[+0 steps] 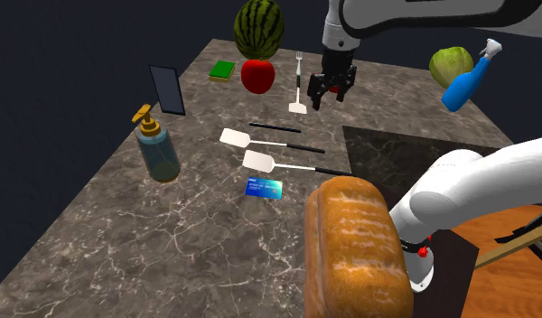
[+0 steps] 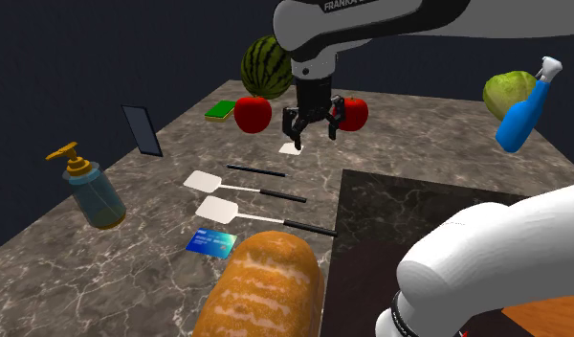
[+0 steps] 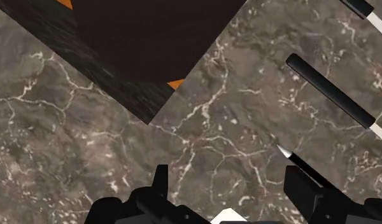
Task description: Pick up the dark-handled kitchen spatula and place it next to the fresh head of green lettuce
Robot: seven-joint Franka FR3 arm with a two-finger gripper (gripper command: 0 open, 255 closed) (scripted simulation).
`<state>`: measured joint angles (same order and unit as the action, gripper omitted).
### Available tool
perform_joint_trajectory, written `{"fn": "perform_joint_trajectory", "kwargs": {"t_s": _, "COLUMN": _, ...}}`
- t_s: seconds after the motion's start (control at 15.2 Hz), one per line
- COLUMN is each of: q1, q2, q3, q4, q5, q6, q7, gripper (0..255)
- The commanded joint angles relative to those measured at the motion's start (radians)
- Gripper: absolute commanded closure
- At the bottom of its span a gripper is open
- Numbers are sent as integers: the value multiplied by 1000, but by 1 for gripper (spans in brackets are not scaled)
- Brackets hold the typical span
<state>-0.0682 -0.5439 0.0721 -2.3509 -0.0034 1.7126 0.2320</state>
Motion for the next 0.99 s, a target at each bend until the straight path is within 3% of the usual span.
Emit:
{"fn": "perform_joint_trajectory", "kwargs": {"t_s": 0.0, "q1": -28, "q2": 78, "q3": 4, "q4": 41, "q5": 0, "q6": 57, "q7": 70, "gripper": 0}}
{"fn": "perform_joint_trajectory", "kwargs": {"t_s": 0.92, "q1": -160, "q2": 469, "q3": -10, "q4": 352, "q5": -40, "q6": 261, "q7": 522, "gripper": 0}}
